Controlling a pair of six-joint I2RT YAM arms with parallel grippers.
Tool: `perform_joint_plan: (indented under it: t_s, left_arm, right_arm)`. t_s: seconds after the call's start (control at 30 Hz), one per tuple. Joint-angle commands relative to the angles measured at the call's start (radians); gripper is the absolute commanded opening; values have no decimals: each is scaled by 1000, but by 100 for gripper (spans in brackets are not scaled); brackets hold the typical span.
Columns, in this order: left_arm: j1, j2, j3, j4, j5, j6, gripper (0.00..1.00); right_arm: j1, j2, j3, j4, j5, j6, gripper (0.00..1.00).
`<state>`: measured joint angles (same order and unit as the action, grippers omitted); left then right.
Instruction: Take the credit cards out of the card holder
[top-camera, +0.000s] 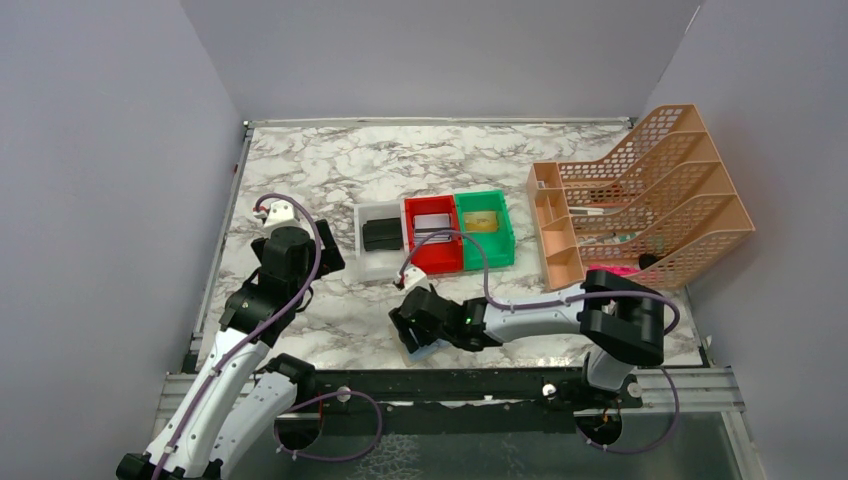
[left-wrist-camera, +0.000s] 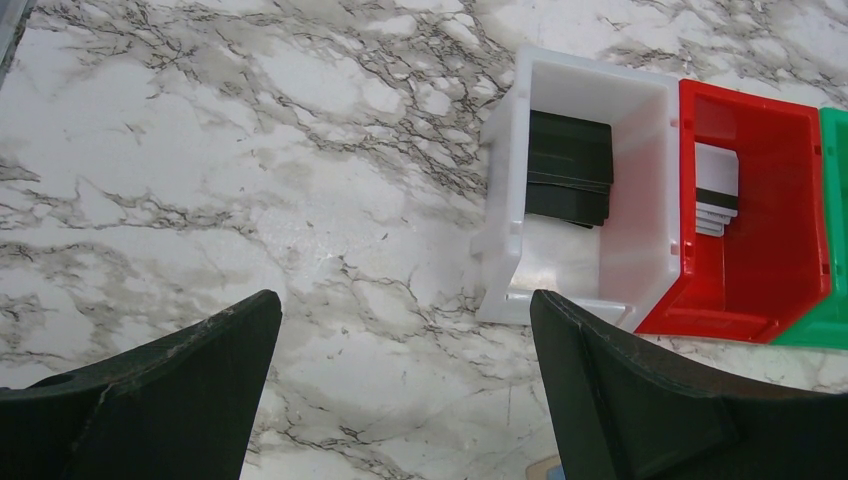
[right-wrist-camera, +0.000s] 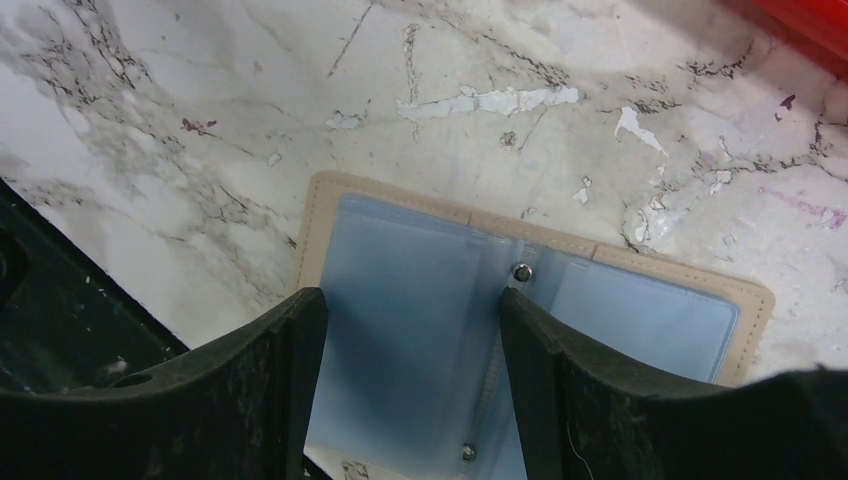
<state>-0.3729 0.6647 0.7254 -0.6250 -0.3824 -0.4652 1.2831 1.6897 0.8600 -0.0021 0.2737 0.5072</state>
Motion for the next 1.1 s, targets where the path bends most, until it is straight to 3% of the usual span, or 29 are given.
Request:
perform_joint_plan:
  t_s: [0.0,0.4,0.5,0.67,1.07]
  left_arm:
    - [6,-11,-11,27,17,13,99]
    - [6,-5,-11,28,17,14,99]
    - [5,-2,-11,28,19,14,99]
    - [6,-1,-11,28,17,13,99]
    - [6,-3,-10,27,19,13,99]
  right_arm:
    - [24,67,54,-107,50,14,69]
    - [105,180,124,-247,192,33,73]
    - [107,190,121,-252,214,45,66]
    - [107,132,70,-176,195,53,46]
    - [82,61,45,-97,186,97,29]
